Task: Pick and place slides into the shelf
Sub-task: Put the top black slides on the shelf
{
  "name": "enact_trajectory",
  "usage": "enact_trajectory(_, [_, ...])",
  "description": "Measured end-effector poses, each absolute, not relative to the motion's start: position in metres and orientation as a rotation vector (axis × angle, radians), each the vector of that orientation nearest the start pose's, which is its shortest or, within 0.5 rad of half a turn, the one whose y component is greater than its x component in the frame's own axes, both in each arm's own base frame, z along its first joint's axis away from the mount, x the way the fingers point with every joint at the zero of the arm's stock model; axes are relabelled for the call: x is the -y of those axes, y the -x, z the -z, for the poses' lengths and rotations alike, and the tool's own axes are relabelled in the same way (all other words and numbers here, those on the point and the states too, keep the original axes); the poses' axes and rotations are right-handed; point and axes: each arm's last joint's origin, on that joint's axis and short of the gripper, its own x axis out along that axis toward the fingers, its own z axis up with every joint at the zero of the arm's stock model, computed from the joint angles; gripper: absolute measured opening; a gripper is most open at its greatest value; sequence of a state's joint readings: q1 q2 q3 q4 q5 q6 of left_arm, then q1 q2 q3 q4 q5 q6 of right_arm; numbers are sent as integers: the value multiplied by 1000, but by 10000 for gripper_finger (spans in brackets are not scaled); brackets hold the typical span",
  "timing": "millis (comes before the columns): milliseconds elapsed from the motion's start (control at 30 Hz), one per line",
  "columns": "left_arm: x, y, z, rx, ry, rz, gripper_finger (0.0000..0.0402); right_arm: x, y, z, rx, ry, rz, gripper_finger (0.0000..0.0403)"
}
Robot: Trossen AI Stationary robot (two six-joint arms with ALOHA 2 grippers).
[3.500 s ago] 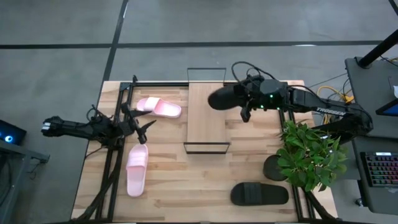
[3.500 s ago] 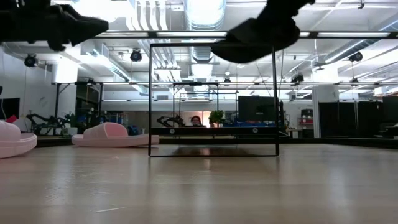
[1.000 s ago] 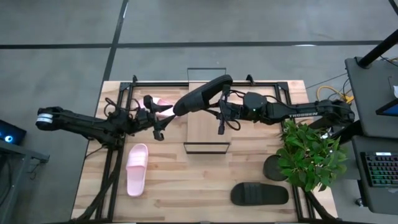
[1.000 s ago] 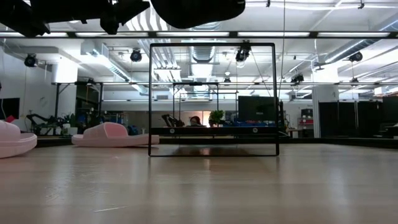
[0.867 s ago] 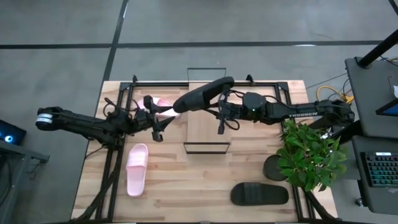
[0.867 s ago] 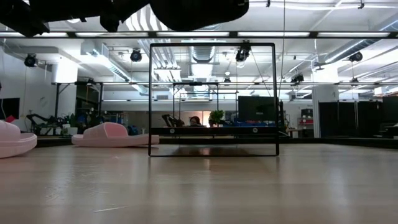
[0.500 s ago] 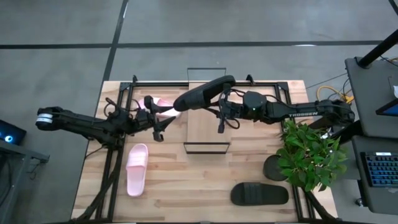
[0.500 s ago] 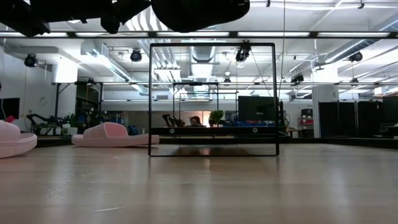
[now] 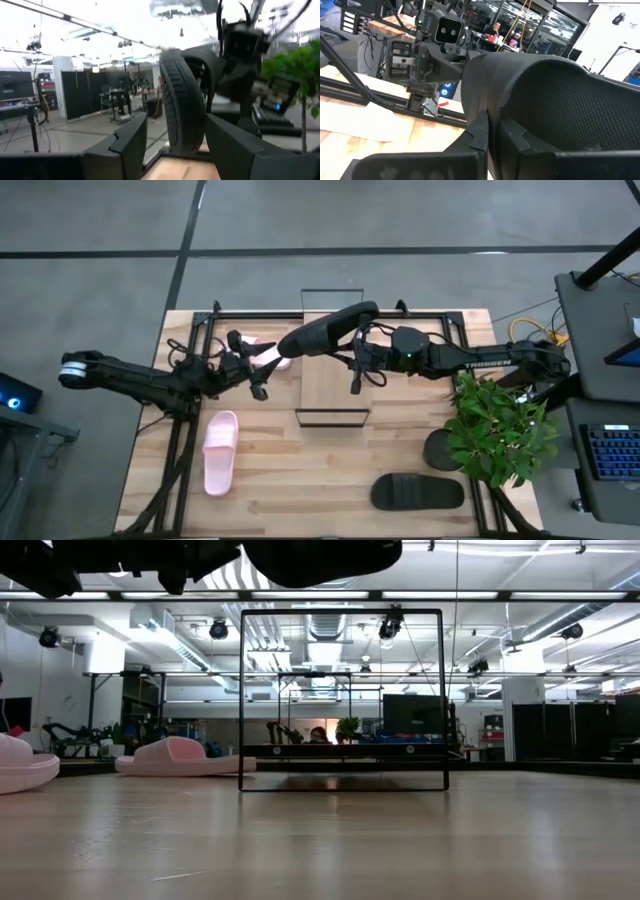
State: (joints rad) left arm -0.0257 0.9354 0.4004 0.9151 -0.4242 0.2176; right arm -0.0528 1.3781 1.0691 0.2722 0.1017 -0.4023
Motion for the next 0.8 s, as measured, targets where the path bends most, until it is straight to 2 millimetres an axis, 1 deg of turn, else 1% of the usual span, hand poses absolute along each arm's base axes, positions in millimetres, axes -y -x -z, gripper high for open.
enact_trajectory(267, [-6, -197, -276, 353, -96, -397, 180, 20, -320, -338, -77, 410, 140, 12])
enact_trajectory(600, [-6, -208, -271, 403, -92, -404, 180, 19, -320, -341, -42, 412, 119, 12])
enact_trajectory(800, [-10, -217, -271, 391, -98, -421, 180, 19, -320, -341, -43, 412, 118, 12])
